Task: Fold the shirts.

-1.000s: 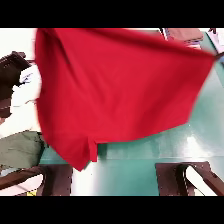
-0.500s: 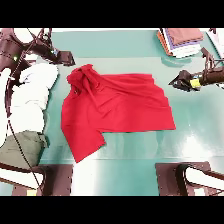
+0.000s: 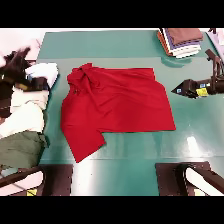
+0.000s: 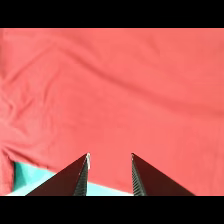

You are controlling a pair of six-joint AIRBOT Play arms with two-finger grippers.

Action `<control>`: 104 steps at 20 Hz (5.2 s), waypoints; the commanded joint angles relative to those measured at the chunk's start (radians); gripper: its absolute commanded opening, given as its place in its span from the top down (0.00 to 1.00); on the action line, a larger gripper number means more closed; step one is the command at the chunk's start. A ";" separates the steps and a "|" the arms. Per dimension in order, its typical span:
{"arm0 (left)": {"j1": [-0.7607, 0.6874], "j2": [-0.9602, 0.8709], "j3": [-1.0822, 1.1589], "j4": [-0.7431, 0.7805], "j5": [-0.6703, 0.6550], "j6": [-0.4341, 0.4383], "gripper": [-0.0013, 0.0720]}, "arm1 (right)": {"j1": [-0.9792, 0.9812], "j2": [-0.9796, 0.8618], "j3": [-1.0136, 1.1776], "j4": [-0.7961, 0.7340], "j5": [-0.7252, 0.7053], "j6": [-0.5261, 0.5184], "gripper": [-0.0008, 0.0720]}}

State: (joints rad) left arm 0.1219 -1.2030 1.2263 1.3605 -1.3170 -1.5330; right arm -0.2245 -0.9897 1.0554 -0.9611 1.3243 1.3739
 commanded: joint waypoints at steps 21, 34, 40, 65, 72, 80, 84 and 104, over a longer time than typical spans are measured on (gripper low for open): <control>-0.042 0.175 -0.598 -0.389 0.313 0.182 0.95 | -0.298 0.123 -0.337 -0.248 0.056 -0.002 0.32; -0.042 0.175 -0.590 -0.394 0.310 0.180 0.95 | -0.333 -0.018 -0.650 0.034 -0.249 -0.034 0.39; -0.042 0.175 -0.555 -0.396 0.277 0.172 0.95 | -0.139 -0.096 -0.616 0.074 -0.385 -0.043 0.94; -0.042 0.252 0.573 -0.241 0.042 -0.029 0.95 | -0.061 0.012 0.864 -0.288 0.229 0.077 0.97; -0.042 -0.127 0.266 -0.266 0.113 -0.003 0.95 | 0.037 -0.344 0.509 -0.350 0.119 0.077 0.97; -0.041 -0.415 0.409 -0.327 0.252 0.067 0.95 | 0.101 -0.740 0.810 -0.315 0.066 0.099 0.97; -0.033 -0.415 0.389 -0.197 0.041 0.098 0.95 | 0.087 -0.690 0.745 -0.347 0.121 0.075 0.97; -0.034 0.246 -0.468 -0.027 0.018 -0.053 0.30 | 0.082 -0.174 0.123 -0.314 0.032 0.065 0.47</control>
State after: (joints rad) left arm 0.0872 -1.1332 0.9810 1.3056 -1.2995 -1.5299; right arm -0.1455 -1.2926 1.3010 -1.2770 1.4048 1.4414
